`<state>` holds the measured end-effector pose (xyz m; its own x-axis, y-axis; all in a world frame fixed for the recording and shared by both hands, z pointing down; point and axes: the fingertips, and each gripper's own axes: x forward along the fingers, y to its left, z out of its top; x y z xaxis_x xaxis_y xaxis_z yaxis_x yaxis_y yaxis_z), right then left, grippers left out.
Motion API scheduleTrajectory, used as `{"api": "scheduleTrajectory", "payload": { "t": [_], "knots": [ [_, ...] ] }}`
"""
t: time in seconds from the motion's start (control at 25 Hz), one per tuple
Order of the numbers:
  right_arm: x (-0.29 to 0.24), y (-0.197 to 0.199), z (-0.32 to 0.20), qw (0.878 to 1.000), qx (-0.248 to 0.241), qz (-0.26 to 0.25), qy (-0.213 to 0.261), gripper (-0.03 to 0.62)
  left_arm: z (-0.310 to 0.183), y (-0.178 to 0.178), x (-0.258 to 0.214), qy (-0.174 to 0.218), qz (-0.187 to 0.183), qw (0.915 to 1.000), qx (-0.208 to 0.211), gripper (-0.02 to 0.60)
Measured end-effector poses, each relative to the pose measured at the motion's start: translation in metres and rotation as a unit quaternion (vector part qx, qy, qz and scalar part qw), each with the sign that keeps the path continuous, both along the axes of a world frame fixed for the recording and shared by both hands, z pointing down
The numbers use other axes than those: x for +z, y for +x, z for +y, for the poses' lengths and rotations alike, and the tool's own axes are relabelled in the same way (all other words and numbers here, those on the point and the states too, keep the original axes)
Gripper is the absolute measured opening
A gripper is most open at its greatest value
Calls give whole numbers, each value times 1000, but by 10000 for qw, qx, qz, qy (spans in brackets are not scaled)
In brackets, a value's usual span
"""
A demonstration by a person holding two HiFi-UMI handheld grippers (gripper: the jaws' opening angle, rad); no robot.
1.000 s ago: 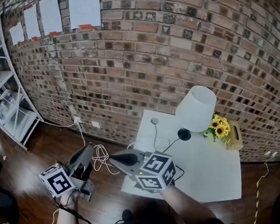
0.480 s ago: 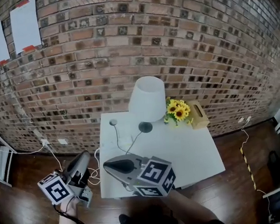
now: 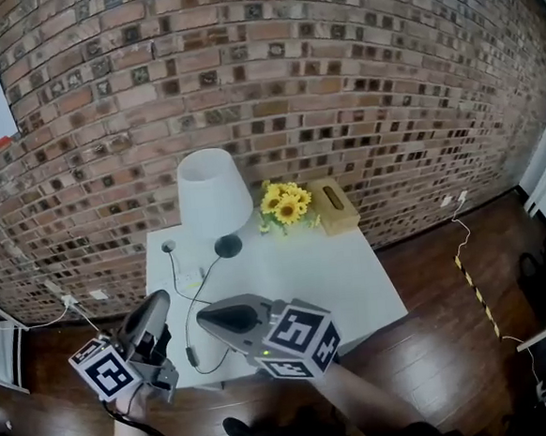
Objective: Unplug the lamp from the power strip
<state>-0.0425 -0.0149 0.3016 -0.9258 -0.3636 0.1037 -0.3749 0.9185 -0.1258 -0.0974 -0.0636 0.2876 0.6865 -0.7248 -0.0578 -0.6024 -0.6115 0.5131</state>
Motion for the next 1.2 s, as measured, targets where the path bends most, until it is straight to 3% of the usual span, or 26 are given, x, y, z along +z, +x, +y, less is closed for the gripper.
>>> {"api": "scheduleTrajectory", "payload": {
  "t": [0.2,0.48,0.8,1.2],
  "knots": [
    [-1,48,2,9999,61,-53,78,2,9,53,-2,103,-254,9996,-6,15],
    [-6,94,7,9997,129,-131,169,2,18,107,-7,312,-1039,9941,10,15],
    [-4,149,17,9996,186,-103,182,2,24,178,-12,608,-1564,9850,412,15],
    [1,215,11,9959,880,-163,113,2,15,254,3,742,-1891,9723,1156,15]
  ]
}}
